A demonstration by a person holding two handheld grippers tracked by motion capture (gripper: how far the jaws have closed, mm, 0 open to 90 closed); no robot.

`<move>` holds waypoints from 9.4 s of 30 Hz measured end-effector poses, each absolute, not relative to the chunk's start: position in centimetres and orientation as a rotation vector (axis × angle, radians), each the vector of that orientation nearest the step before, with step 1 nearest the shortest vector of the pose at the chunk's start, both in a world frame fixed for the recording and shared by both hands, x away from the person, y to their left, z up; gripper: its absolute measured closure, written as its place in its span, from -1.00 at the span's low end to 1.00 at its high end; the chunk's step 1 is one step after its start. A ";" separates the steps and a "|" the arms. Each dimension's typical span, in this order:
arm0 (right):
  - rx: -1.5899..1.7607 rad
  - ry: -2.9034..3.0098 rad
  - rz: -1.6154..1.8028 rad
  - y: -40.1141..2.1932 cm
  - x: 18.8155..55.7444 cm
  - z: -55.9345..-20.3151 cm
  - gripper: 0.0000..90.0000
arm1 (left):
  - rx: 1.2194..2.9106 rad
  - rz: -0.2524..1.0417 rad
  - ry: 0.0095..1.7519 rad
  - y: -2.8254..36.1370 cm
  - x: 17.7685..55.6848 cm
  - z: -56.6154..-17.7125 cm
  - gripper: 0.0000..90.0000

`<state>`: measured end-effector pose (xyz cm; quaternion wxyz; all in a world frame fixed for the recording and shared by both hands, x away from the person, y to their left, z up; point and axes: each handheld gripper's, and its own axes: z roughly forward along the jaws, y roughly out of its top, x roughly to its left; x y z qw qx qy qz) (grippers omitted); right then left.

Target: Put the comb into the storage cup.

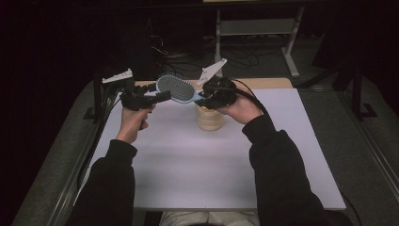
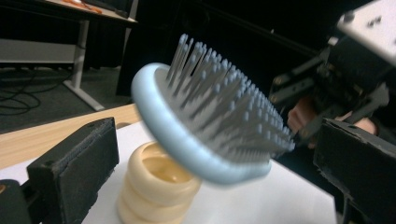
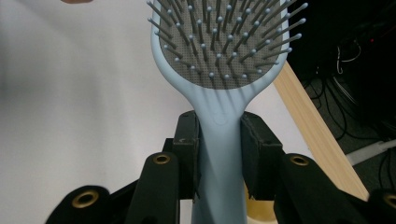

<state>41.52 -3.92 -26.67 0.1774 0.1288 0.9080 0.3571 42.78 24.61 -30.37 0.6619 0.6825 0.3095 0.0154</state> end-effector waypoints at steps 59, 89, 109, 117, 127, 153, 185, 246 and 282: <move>0.800 2.462 1.258 -10.4 43.1 -29.7 -1.00 | 1.592 0.167 0.673 21.0 42.2 -26.7 0.21; 0.948 2.281 1.330 -20.6 38.2 -33.8 -1.00 | 1.592 0.202 0.624 21.4 43.6 -23.7 0.21; 1.008 2.180 1.352 -23.2 35.2 -36.2 -1.00 | 1.611 0.226 0.639 19.4 45.9 -21.5 0.21; 1.017 2.192 1.365 -23.6 34.1 -37.4 -1.00 | 1.624 0.244 0.660 18.8 46.9 -22.3 0.21; 1.049 2.183 1.368 -24.9 32.7 -38.5 -1.00 | 1.626 0.268 0.673 18.5 47.2 -22.7 0.21; 1.108 2.120 1.372 -27.8 30.5 -39.9 -1.00 | 1.690 0.282 0.720 16.3 49.0 -25.8 0.20; 1.108 2.145 1.355 -27.8 29.8 -41.1 -1.00 | 1.776 0.284 0.733 13.7 49.9 -29.8 0.19; 1.105 2.174 1.326 -27.6 30.0 -41.7 -1.00 | 1.836 0.275 0.782 18.4 48.8 -33.3 -1.00; 1.100 2.186 1.291 -27.4 29.9 -41.8 -1.00 | 1.793 0.304 0.784 26.0 44.1 -33.6 -1.00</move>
